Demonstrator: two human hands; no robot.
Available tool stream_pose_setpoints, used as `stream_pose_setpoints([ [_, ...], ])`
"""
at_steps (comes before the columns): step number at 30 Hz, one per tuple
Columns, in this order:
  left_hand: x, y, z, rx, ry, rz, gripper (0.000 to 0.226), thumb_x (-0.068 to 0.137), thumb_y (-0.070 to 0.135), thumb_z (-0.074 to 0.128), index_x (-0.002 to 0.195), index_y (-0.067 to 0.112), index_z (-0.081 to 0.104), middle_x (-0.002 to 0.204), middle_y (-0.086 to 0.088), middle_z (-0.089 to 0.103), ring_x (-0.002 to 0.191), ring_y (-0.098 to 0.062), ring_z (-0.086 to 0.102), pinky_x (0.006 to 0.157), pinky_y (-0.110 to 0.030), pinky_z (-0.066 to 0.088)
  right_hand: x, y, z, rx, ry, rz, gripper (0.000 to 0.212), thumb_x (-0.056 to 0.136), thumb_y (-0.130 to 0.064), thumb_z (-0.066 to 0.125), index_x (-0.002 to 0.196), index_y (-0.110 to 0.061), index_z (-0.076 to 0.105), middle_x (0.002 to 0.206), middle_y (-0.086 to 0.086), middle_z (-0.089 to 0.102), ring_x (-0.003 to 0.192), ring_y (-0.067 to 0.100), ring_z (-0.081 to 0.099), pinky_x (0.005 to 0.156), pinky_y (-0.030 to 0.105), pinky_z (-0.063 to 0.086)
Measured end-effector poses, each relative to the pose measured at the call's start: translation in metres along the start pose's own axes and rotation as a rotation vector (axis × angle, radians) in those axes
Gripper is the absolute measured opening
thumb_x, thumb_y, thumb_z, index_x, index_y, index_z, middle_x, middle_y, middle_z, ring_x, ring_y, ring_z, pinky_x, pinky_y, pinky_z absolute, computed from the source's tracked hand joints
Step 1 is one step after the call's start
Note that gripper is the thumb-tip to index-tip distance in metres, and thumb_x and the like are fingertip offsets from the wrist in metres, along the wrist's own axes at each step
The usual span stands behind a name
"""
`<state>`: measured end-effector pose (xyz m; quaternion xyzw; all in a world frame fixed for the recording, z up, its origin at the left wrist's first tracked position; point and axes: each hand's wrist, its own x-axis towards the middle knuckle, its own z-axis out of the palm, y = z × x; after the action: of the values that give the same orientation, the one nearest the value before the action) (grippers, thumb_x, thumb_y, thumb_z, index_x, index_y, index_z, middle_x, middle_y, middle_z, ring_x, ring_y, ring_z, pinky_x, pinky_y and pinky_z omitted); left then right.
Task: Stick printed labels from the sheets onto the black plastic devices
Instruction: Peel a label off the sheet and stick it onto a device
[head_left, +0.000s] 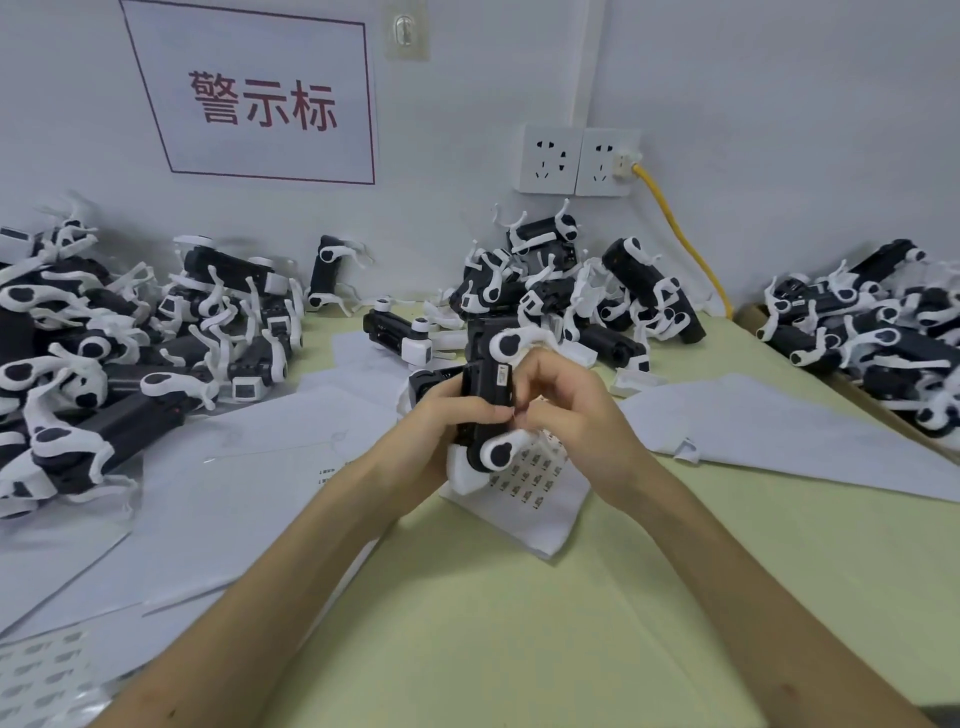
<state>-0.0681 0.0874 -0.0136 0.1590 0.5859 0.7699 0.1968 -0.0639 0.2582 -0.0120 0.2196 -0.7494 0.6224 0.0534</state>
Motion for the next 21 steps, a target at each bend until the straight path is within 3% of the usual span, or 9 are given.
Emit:
stream_pose_setpoints([
  [3,0.002,-0.003,0.004,0.015,0.041,-0.017,0.046,0.073,0.017,0.068,0.116,0.005,0.061,0.091,-0.009,0.065,0.081,-0.017,0.065,0.069,-0.026,0.056,0.003,-0.001,-0.004,-0.071,0.062,0.1,0.017,0.062,-0.004,0.049,0.058,-0.019,0.056,0.063,-0.006,0.055,0.066,0.01,0.051,0.063,0.02,0.041],
  [6,0.005,-0.002,0.005,-0.055,0.08,-0.022,0.041,0.074,0.018,0.075,0.112,0.004,0.063,0.093,-0.011,0.063,0.081,-0.019,0.064,0.077,-0.031,0.053,0.005,0.004,-0.014,-0.214,0.201,0.183,0.043,0.07,0.01,0.045,0.046,-0.023,0.058,0.06,-0.002,0.059,0.066,0.012,0.055,0.068,0.03,0.043],
  [8,0.007,0.001,0.001,-0.072,0.111,-0.027,0.036,0.075,0.021,0.08,0.104,0.004,0.067,0.094,-0.013,0.067,0.078,-0.022,0.067,0.082,-0.035,0.052,0.005,0.003,-0.021,-0.192,0.311,0.147,0.042,0.08,0.008,0.046,0.058,-0.023,0.064,0.067,-0.005,0.066,0.067,0.008,0.06,0.07,0.03,0.045],
  [10,0.008,0.002,-0.004,0.017,0.116,-0.037,0.04,0.081,0.03,0.078,0.108,0.001,0.069,0.095,-0.016,0.069,0.078,-0.025,0.068,0.082,-0.039,0.053,0.005,0.0,-0.029,-0.052,0.337,0.046,0.025,0.094,-0.012,0.05,0.088,-0.023,0.071,0.095,-0.009,0.073,0.089,0.009,0.067,0.081,0.034,0.048],
  [12,0.007,0.002,-0.006,0.111,0.073,-0.044,0.051,0.082,0.042,0.076,0.11,-0.002,0.071,0.095,-0.017,0.072,0.081,-0.028,0.07,0.078,-0.039,0.058,0.005,-0.001,-0.036,0.025,0.195,0.02,0.028,0.096,-0.039,0.05,0.117,-0.034,0.069,0.124,-0.016,0.067,0.119,0.007,0.06,0.098,0.04,0.046],
  [14,0.005,0.002,-0.006,0.191,0.042,-0.048,0.052,0.081,0.053,0.076,0.104,0.006,0.077,0.098,-0.019,0.075,0.085,-0.029,0.072,0.075,-0.038,0.062,0.003,-0.002,-0.036,-0.023,-0.012,0.063,0.042,0.094,-0.053,0.05,0.133,-0.041,0.061,0.138,-0.019,0.059,0.132,0.007,0.052,0.107,0.045,0.042],
  [16,0.007,0.002,-0.007,0.256,0.06,-0.051,0.056,0.083,0.065,0.069,0.1,0.012,0.08,0.101,-0.019,0.076,0.088,-0.032,0.074,0.082,-0.043,0.062,0.001,-0.003,-0.034,-0.076,-0.127,0.092,0.043,0.095,-0.048,0.054,0.136,-0.036,0.059,0.137,-0.014,0.061,0.127,0.012,0.058,0.105,0.041,0.047],
  [18,0.012,0.003,-0.009,0.319,0.164,-0.033,0.064,0.093,0.068,0.049,0.097,0.013,0.08,0.096,-0.015,0.078,0.086,-0.033,0.074,0.085,-0.044,0.06,-0.002,-0.006,-0.038,-0.09,-0.138,0.08,0.038,0.094,-0.035,0.06,0.131,-0.026,0.062,0.126,-0.006,0.067,0.114,0.016,0.066,0.094,0.025,0.051],
  [21,0.014,0.01,-0.013,0.207,0.377,0.128,0.057,0.106,0.051,0.037,0.092,0.01,0.074,0.073,-0.008,0.073,0.063,-0.02,0.069,0.066,-0.027,0.054,-0.008,-0.013,-0.054,-0.073,-0.179,0.126,0.032,0.086,-0.025,0.069,0.116,-0.019,0.06,0.116,0.005,0.069,0.101,0.025,0.072,0.086,0.027,0.053],
])
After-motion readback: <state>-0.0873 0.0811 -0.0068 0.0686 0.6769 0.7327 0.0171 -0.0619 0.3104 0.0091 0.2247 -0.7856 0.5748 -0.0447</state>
